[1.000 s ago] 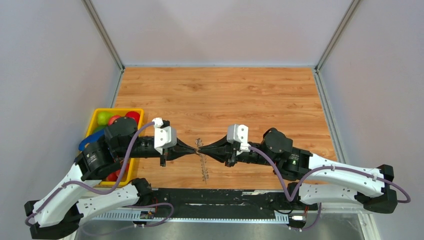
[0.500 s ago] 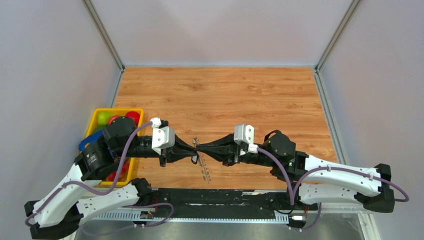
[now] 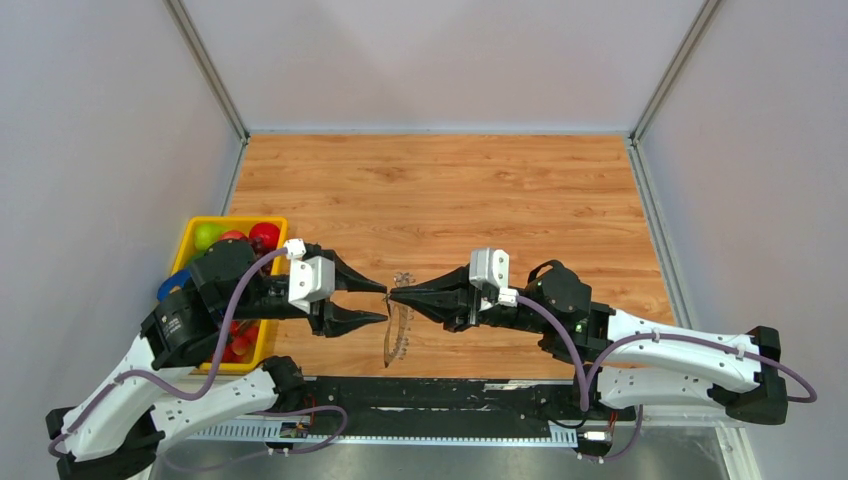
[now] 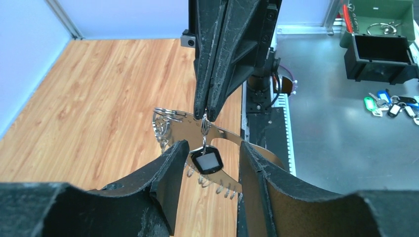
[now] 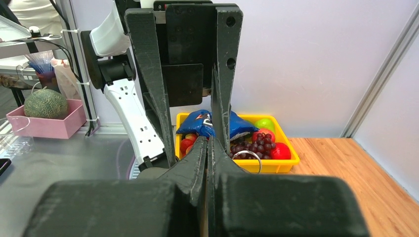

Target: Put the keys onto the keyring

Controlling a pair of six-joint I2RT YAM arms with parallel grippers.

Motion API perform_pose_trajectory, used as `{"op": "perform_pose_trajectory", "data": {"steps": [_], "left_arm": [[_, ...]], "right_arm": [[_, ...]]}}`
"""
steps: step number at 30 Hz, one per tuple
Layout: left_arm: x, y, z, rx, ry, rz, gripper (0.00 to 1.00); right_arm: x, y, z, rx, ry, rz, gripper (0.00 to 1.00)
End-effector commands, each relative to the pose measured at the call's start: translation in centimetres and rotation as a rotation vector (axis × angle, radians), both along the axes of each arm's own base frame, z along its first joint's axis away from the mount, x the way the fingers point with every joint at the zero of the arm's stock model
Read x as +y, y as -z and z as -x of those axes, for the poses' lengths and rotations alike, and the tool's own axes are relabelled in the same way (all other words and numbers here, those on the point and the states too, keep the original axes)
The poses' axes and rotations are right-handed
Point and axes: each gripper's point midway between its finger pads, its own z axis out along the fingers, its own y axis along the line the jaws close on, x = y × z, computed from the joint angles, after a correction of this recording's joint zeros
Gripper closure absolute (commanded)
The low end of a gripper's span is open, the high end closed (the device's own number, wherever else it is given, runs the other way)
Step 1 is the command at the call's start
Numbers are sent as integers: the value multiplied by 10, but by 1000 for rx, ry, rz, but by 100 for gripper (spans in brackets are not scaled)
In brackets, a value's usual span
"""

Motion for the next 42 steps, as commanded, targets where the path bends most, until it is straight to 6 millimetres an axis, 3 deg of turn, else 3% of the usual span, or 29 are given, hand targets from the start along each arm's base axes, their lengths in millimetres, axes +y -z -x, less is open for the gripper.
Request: {"op": "perform_pose_trajectory", "data": {"steps": [1,12,25,32,40,42], "left_arm": [[1,-15,-5,-36,-34,62,47],[-2,-19,-2,-28,-13,87,49],[-11,-11,9,11,75,63,69],[-12,-9,10,17,88,54,97],[-11,-11,9,2,79,51,100],[-9,-8,4,9,53,18,100]], "right_arm": [[-8,-20,11,-4,-42,-74,100],[-9,-22,17,-8,-70,-73,100],[-8,-25,19,-16,-78,-81,100],[-9,-25,19,-15,-75,-82,100],[-19,-16,13,15,-30,-36,100],[-25,-13,9,15,4,9,91]]}}
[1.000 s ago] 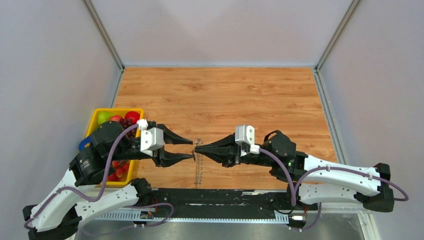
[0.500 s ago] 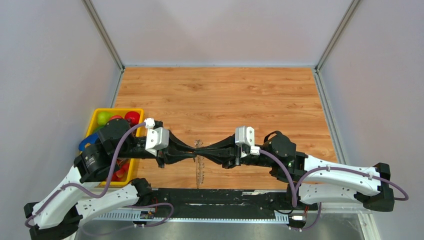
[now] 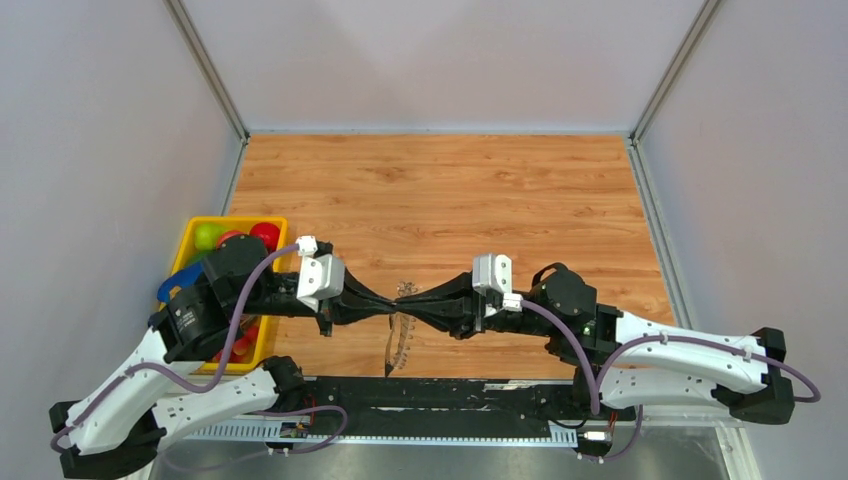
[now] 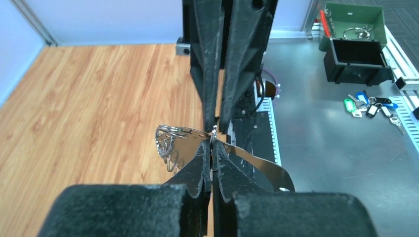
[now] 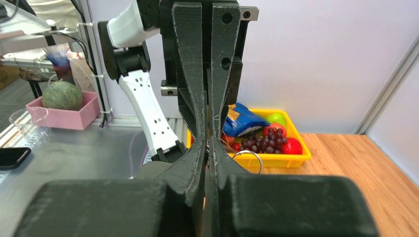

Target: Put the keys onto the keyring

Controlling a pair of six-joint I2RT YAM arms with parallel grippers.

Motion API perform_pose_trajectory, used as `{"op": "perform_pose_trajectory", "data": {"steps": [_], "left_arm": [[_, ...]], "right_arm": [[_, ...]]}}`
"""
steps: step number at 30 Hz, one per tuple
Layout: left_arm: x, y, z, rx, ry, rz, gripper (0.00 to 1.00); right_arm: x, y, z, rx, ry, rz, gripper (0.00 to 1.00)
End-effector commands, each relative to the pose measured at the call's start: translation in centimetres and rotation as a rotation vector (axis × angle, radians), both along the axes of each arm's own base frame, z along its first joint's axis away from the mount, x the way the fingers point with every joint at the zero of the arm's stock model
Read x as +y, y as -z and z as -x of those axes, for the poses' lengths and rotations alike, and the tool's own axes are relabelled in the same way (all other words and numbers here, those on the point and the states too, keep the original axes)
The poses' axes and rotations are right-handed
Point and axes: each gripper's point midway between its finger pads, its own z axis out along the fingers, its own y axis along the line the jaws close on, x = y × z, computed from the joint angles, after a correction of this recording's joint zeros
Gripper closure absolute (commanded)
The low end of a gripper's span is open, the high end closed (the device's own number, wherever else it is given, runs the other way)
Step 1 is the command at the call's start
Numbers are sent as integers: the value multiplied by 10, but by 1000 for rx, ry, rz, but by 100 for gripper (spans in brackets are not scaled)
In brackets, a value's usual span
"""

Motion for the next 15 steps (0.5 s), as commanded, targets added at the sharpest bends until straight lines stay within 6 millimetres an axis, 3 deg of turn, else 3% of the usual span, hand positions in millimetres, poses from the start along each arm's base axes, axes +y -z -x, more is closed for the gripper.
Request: {"op": "perform_pose_trajectory", "data": {"steps": [1,3,6,15], "left_arm": [[3,0,-6,-3,-32,-47,100],[4,7,-10,9,-51,-98,100],[4,17,-11,39,-46,-167,100],[0,58,-15,126,-21,-360,100]], "right_arm": [[-26,-14,-4,-1,61,17,84],[-32,-9,-5,-10,72,83,73],[-37,15,-8,-3,89,259,66],[-44,37,-14,-42,109,498,54]]}}
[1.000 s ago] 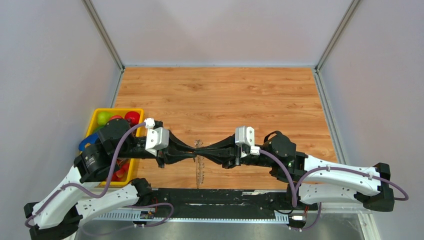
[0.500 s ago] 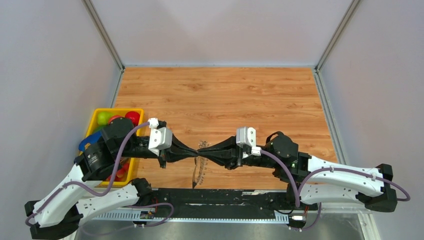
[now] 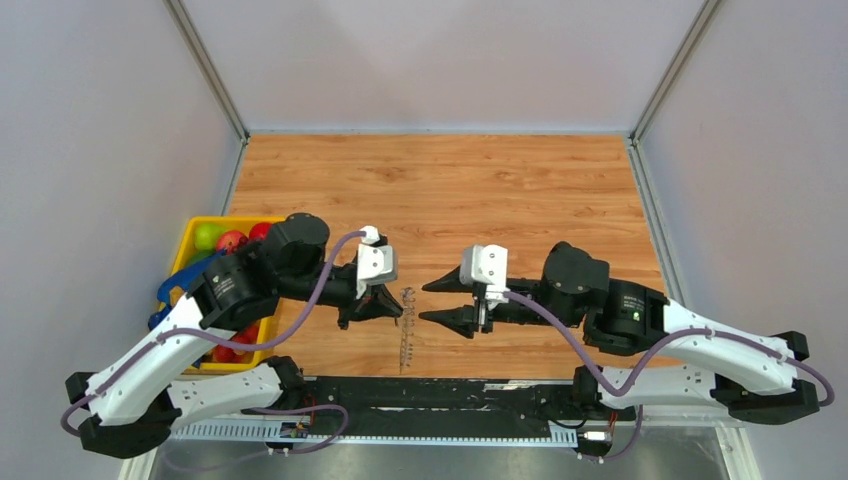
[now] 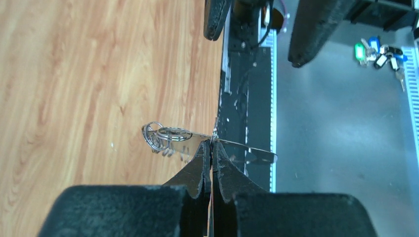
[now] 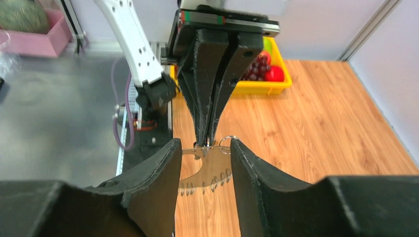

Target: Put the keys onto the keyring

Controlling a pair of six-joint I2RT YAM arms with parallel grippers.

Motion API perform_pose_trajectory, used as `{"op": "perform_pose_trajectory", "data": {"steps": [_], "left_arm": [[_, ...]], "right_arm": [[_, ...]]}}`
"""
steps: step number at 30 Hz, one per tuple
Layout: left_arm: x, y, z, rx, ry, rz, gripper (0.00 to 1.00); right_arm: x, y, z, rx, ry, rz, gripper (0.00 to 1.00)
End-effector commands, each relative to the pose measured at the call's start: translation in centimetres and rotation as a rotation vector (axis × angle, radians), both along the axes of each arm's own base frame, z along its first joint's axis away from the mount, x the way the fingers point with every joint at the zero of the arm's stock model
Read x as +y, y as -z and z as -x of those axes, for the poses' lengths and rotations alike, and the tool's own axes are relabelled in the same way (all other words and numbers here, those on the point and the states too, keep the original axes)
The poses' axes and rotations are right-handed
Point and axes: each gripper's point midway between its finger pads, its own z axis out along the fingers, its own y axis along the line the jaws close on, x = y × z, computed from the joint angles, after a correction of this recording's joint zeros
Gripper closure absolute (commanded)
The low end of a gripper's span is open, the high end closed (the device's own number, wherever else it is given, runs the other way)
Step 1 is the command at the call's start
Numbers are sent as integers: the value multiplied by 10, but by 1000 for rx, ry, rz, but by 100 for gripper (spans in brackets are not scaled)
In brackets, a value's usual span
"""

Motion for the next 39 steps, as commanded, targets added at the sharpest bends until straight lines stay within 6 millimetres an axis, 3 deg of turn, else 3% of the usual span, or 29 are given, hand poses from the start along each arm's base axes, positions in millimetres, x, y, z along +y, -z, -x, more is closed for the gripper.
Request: {"op": "perform_pose_trajectory", "data": {"steps": [1,10,15,25,39], "left_arm": [[3,5,1,2,23,-53,100],[0,9,4,11,42,-67,100],[-3,10,4,10,51,-68,100],[0,9,6,0,46,-57,100],[2,5,4,-17,28,-40,100]], "right_arm": [[-8,26,-3,-33,0,182,53],[7,45,-6,-59,-23,244,52],[19,45,-11,-65,-18,200,53],[37,49,-6,-58,-72,194,60],[44,58,1,-41,-122,204,71]]}}
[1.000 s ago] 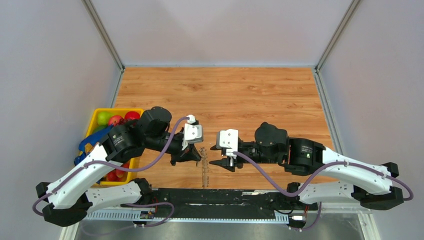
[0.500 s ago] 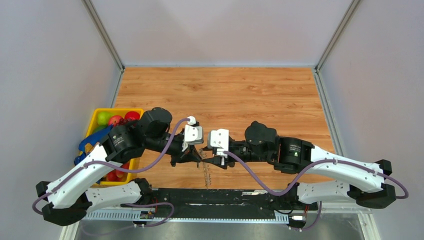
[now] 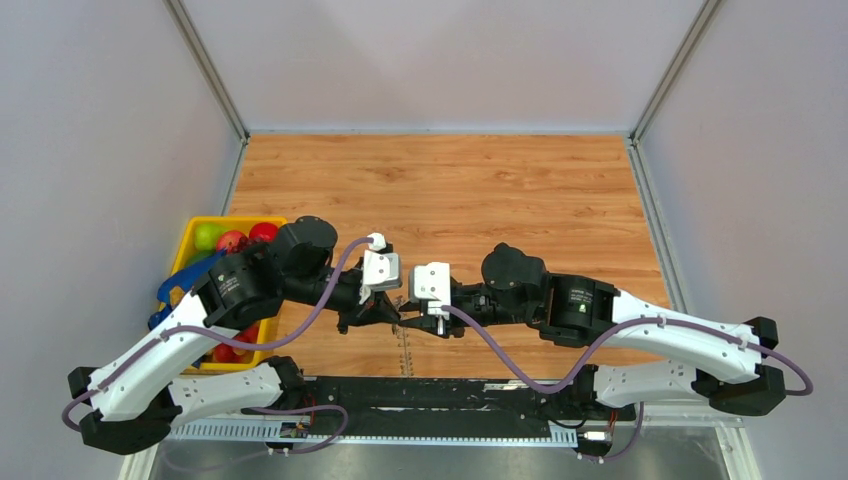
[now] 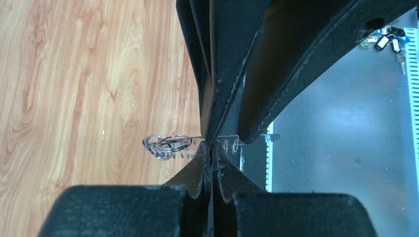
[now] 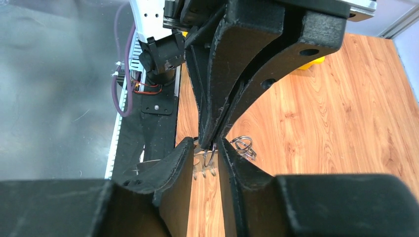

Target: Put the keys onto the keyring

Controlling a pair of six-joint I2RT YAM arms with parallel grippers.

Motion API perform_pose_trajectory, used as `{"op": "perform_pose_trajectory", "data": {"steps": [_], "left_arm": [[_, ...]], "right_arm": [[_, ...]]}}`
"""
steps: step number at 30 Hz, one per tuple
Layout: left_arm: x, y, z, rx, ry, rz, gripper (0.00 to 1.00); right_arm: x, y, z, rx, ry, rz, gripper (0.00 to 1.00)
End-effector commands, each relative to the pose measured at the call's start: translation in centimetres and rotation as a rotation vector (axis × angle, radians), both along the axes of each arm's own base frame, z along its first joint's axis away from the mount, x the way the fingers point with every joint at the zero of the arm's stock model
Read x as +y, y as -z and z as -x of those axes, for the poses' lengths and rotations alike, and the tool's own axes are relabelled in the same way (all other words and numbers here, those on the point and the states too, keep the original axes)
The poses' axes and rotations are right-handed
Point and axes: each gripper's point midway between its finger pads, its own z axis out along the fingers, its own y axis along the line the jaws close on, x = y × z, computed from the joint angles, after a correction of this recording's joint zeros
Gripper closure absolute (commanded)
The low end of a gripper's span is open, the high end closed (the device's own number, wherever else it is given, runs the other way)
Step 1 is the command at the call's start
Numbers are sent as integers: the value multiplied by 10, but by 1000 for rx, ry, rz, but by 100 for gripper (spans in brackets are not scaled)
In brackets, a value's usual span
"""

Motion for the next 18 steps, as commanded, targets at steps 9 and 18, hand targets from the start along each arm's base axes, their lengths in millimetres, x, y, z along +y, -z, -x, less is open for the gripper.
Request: {"op": "perform_pose_trajectory", "data": {"steps": [9,18], "left_arm": [[-2,-21,-1,-63,9,75,100],[-1,-24,-2,-73,-1,86,100]], "right_arm": [[10,-7,3,0,-34,-37,73],[12,-4,5,3,-45,-28,89]]}}
